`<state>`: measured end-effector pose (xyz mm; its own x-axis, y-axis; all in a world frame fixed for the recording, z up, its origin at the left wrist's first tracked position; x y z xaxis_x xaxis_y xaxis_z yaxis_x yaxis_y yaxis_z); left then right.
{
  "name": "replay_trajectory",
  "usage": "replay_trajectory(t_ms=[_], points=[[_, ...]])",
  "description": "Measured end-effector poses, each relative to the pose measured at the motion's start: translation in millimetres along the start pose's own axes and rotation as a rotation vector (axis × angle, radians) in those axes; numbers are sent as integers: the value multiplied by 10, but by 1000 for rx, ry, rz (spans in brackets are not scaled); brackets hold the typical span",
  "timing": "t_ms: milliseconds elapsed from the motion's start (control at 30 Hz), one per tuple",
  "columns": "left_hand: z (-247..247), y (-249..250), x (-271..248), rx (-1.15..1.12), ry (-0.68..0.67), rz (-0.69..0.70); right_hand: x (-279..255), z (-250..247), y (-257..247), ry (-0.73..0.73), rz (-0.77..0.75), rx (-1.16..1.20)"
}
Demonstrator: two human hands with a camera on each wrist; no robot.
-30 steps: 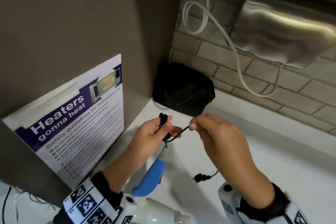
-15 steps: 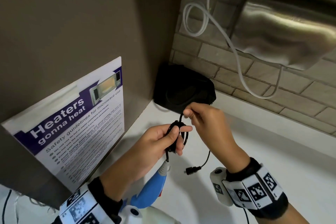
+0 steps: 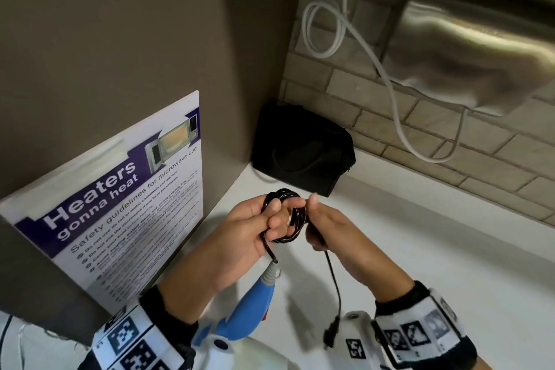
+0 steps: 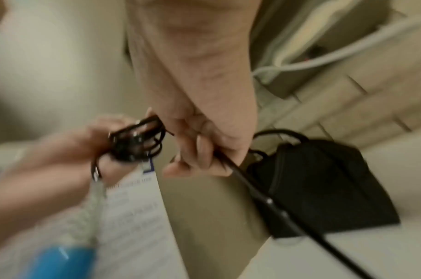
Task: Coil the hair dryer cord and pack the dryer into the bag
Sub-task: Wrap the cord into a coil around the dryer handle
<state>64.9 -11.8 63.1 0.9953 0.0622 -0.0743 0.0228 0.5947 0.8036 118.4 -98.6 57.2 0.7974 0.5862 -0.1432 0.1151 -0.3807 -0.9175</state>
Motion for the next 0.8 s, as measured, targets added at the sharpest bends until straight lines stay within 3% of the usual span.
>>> replay_trajectory(t_ms=[67, 133, 300, 433, 567, 733, 800], points=[[-8, -30, 20, 46, -11, -11, -43, 37, -120, -94, -17, 205], [-12, -56, 35, 79, -27, -22, -59, 63, -243, -143, -75, 230], [-13, -114, 10, 55, -55, -76, -6, -7, -184, -93, -30, 154], [72, -93, -22, -68, -93, -84, -7, 55, -153, -115, 48, 307], [22, -97, -2, -128, -31, -70, 20, 70, -113, -82, 61, 398], [-169, -11, 47, -224, 156, -7, 17, 20, 130, 80, -76, -109], [-301, 44, 69, -283, 260, 43, -39, 123, 196, 77, -170, -304]])
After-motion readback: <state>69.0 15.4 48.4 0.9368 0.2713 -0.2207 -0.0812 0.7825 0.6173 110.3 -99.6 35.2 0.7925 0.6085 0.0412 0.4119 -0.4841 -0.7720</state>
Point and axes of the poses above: each hand's wrist, its own x-axis towards the middle knuckle, its own z-axis out of the palm, y = z × x, the point moved 10 cm from there along x, towards the middle knuckle, and after that the axes turned 6 degrees about y, right-handed, at the moved point
